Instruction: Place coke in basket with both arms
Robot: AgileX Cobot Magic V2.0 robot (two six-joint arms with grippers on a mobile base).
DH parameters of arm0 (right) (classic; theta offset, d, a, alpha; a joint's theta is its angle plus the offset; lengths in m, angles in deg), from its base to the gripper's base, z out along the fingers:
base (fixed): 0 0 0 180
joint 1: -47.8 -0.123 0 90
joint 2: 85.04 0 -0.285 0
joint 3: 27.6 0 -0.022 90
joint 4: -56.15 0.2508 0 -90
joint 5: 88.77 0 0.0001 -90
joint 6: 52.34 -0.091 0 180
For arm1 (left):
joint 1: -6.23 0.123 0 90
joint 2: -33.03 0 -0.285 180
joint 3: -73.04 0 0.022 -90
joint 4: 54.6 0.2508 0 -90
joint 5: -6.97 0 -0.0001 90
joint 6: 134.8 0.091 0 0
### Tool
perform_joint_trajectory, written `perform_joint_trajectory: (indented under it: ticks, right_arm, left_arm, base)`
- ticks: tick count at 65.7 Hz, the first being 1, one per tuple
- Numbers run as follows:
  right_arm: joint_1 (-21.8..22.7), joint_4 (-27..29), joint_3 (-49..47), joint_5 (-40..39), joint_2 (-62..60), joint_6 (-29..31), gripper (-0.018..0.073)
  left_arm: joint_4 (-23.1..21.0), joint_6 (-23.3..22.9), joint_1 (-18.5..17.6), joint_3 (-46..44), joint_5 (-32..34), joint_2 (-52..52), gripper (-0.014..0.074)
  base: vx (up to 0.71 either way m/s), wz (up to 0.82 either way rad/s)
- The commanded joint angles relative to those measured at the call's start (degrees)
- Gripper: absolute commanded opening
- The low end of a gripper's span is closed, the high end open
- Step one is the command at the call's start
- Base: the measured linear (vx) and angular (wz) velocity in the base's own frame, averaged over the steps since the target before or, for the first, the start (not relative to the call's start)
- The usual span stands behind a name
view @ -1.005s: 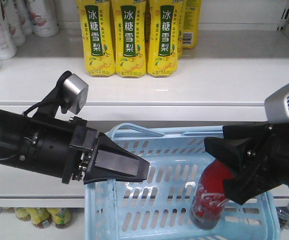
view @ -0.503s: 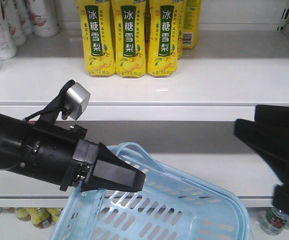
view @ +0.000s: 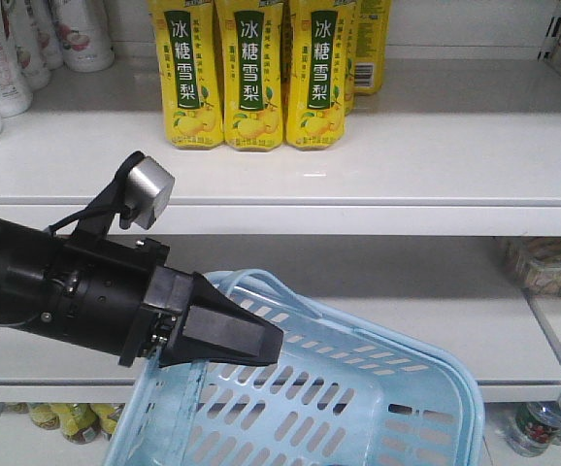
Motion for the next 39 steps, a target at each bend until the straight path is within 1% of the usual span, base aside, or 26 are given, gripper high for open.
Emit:
perform_joint_trajectory:
  ticks: [1, 5, 11, 22, 39]
  right_arm:
    - [0.2, -6.3, 3.2, -3.7, -2.0, -4.8, -0.0004]
    - [0.2, -7.8, 5.3, -3.7, -3.0, -5.6, -0.0004]
    - [0.2, -7.8, 7.2, -3.1, -3.3, -5.6, -0.0004]
    - [0.2, -6.5, 7.5, -1.0, -3.3, -5.9, -0.0004]
    - [0.2, -6.5, 7.5, -0.9, -3.3, -5.9, -0.0004]
  left_arm:
    - [-9.1, -0.1, 0.0, -2.1, -1.9, 2.0, -0.0006]
    - [-9.1, -0.1, 0.0, -2.1, -1.9, 2.0, -0.0006]
    - [-9.1, -0.1, 0.0, -2.1, -1.9, 2.0, -0.0006]
    - [-9.1, -0.1, 0.0, -2.1, -1.9, 2.0, -0.0006]
    - [-9.1, -0.1, 0.0, -2.1, -1.9, 2.0, -0.0006]
  base:
    - [0.0, 0.0]
    - [0.0, 0.0]
    - [0.0, 0.0]
    - [0.0, 0.0]
    - [0.0, 0.0]
